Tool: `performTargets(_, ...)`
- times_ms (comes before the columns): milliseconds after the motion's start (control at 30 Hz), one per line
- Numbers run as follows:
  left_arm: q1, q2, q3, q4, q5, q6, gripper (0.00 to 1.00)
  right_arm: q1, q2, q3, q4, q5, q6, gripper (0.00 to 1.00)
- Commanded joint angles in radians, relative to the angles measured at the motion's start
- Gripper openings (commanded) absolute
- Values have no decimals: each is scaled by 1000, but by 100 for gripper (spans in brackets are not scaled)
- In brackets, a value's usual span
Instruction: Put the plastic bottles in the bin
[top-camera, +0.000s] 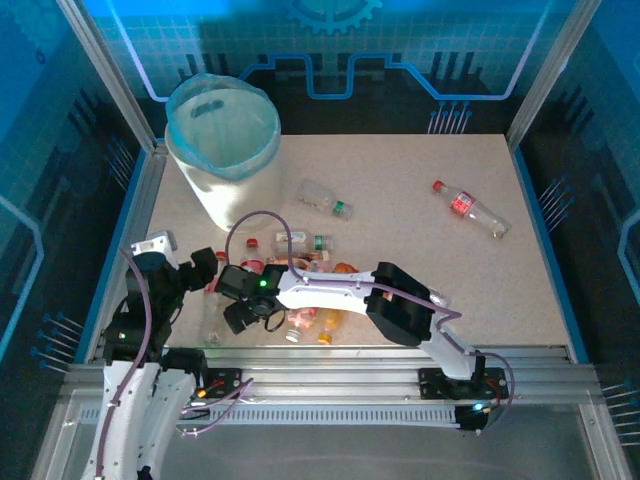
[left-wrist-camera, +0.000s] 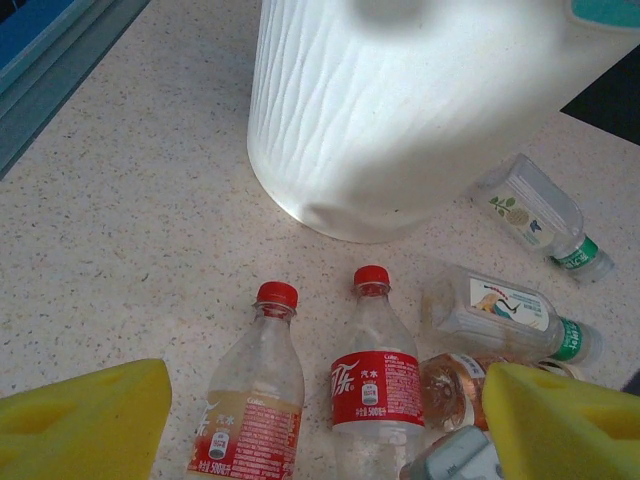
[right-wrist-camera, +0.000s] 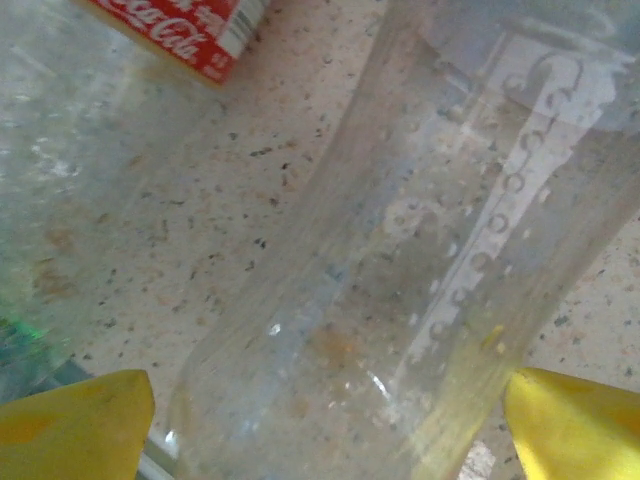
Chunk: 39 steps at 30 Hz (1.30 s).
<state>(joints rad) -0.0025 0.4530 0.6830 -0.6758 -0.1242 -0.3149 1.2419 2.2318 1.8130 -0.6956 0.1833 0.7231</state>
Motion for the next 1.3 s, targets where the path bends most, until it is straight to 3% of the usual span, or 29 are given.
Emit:
performTargets(0, 11, -5, -8, 12, -20, -9, 82, -19, 26, 27, -6, 34, 35, 89)
performTargets(433, 10, -12, -7, 8, -16, -11, 82, -18, -27, -1, 20, 53, 44, 58)
performTargets(700, 10, -7, 43, -14, -10, -4, 82, 11, -149, -15, 0, 145, 27, 53)
performTargets(933, 9, 70, 270, -69, 21, 49, 82, 57, -360, -164, 52, 109, -43, 52)
performTargets(1067, 9, 136, 462, -112, 129, 49, 80, 91, -525, -271, 66, 87, -110, 50)
performTargets(1267, 9, 304, 719, -135, 459, -48, 76, 97, -819, -434, 37, 97, -228, 49)
